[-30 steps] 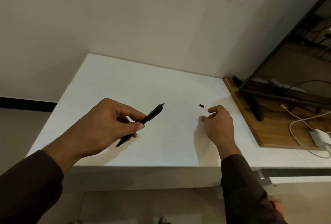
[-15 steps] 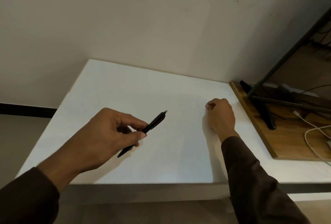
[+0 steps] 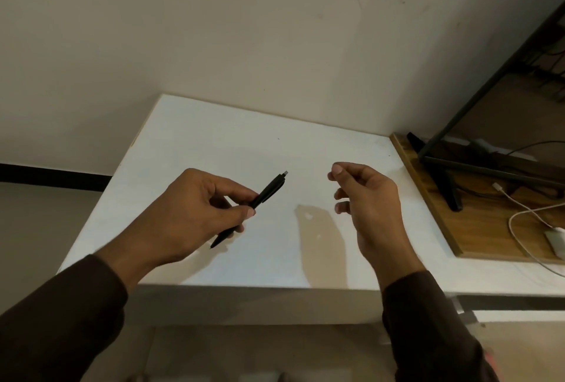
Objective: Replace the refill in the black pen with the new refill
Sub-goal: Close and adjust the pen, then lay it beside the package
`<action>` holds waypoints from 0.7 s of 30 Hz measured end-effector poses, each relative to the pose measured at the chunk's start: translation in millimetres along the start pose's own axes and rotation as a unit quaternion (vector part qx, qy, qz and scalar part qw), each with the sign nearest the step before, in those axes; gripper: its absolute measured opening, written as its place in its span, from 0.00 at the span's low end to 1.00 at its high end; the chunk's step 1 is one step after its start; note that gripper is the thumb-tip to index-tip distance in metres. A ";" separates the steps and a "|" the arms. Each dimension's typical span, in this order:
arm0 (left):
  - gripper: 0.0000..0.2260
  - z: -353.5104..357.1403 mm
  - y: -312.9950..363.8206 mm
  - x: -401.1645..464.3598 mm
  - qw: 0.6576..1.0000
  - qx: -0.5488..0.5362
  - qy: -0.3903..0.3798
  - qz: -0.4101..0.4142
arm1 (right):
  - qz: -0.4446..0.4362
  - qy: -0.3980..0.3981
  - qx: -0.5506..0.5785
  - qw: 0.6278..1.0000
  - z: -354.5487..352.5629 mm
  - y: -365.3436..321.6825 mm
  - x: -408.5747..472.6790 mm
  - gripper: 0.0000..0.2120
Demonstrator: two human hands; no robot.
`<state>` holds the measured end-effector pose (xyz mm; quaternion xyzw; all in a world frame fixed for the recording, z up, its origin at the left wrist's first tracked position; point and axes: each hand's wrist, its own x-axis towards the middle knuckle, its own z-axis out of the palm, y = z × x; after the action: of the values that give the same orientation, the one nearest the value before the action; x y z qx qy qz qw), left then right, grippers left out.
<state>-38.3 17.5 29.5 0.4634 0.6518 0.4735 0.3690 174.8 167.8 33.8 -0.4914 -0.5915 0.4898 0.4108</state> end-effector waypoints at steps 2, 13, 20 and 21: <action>0.08 0.2 0.9 -1.0 1.000 0.002 0.000 0.006 | 0.009 -0.037 0.051 0.998 8.2 -7.3 -19.6 0.05; 0.09 0.5 -0.1 2.3 0.999 0.023 -0.011 0.026 | 0.051 -0.127 0.175 0.975 35.0 -15.0 -43.6 0.06; 0.08 -2.2 0.9 2.5 0.999 0.014 -0.010 0.029 | 0.062 -0.133 0.222 0.964 39.0 -14.1 -42.4 0.11; 0.08 -2.6 0.9 2.3 0.999 0.016 -0.010 0.030 | 0.063 -0.131 0.226 0.963 39.5 -14.2 -42.1 0.11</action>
<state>-41.2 19.1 31.1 0.4927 0.6416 0.4695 0.3538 141.6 118.9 40.4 -0.3536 -0.4824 0.6956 0.3979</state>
